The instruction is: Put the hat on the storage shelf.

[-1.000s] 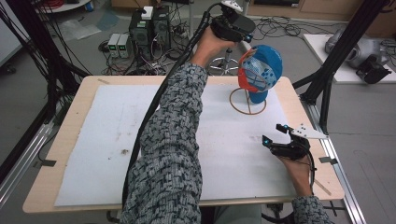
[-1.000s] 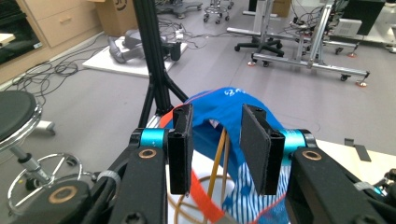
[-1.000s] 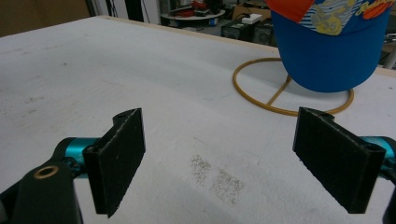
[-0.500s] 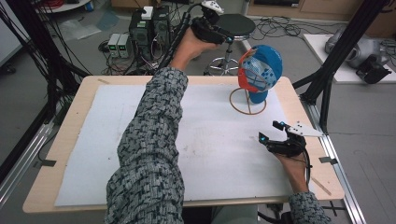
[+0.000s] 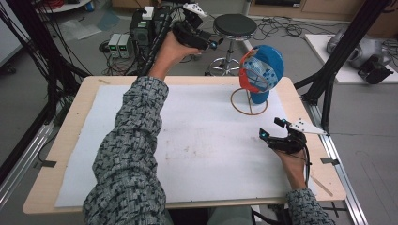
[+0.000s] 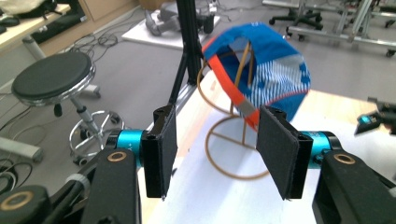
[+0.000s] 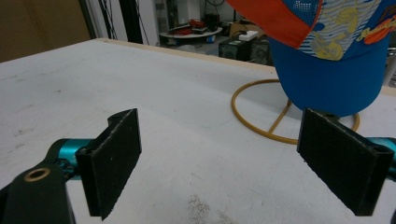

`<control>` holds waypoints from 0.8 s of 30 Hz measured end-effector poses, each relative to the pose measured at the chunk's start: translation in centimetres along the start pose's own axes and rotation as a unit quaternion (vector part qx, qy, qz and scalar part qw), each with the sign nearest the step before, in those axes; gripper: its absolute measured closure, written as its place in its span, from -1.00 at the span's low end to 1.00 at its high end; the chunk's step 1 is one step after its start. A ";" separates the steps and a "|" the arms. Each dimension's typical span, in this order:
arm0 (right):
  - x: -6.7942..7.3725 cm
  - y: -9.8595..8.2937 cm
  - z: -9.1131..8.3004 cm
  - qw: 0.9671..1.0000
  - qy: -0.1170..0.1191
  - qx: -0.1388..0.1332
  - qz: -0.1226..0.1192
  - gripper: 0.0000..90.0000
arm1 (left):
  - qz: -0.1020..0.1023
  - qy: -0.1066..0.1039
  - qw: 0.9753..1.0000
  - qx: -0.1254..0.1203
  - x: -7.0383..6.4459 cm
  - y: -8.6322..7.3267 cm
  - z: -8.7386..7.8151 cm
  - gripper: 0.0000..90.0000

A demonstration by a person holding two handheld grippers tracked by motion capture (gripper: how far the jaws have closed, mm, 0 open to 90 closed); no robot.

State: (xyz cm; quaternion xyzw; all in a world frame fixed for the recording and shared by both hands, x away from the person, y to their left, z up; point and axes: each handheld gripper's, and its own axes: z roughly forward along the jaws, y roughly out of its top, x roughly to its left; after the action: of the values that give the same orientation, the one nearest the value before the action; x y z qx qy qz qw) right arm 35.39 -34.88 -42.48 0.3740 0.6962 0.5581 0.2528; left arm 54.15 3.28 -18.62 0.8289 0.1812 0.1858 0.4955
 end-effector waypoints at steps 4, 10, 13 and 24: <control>0.1 0.2 0.4 1.000 0.002 0.001 0.003 -0.72 | 0.005 0.014 1.000 0.004 -0.4 -0.9 -1.7 -0.03; 0.2 0.3 1.0 1.000 0.007 0.001 -0.001 -0.72 | 0.005 0.039 0.999 -0.003 -1.0 -2.7 -4.3 -0.09; 0.3 0.4 1.3 1.000 0.010 0.004 -0.006 -0.72 | 0.002 0.049 0.999 -0.008 -1.3 -3.9 -5.8 -0.10; 0.4 0.4 1.3 1.000 0.010 0.001 0.001 -0.72 | -0.012 0.093 0.995 -0.028 -3.3 -9.0 -11.2 -0.17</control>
State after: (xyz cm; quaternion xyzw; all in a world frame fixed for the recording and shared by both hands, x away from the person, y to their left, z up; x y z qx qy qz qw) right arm 36.29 -33.74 -42.41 0.3694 0.6990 0.5610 0.2454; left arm 44.76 14.08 -22.18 0.7919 0.2308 0.2608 0.5016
